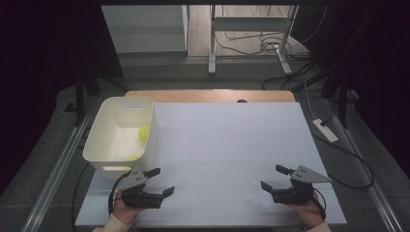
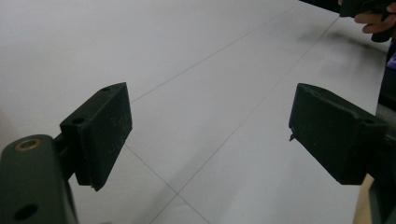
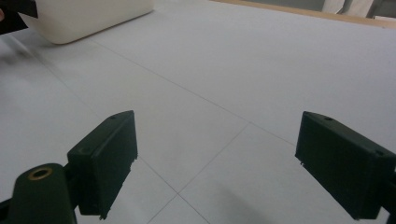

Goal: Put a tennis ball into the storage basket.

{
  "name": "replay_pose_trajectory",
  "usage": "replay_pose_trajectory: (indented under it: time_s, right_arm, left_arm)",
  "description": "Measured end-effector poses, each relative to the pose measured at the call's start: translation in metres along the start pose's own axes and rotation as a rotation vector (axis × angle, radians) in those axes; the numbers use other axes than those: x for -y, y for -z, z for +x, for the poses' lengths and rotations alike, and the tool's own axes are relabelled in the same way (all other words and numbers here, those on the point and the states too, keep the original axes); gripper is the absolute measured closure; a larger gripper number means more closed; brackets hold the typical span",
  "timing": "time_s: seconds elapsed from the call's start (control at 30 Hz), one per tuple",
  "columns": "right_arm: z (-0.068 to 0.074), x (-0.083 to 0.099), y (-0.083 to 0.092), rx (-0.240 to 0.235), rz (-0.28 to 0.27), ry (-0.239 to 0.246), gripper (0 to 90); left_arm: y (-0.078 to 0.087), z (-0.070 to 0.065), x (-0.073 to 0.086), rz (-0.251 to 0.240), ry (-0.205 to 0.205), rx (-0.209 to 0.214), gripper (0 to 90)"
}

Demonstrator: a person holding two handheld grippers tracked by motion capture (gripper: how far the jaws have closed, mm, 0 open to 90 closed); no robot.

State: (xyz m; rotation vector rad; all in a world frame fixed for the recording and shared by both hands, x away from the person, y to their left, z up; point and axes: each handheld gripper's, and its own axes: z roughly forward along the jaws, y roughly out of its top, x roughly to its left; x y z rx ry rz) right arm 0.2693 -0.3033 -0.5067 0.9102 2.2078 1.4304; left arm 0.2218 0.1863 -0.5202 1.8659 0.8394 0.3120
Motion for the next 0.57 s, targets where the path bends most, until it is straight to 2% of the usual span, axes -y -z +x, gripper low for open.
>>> replay_pose_trajectory:
  time_s: [0.57]
  right_arm:
    - [0.0004, 0.0007, 0.0002, -0.013, 0.004, 0.002, 12.7]
  left_arm:
    - [0.0009, 0.0019, 0.0011, -0.002, 0.000, -0.014, 14.5]
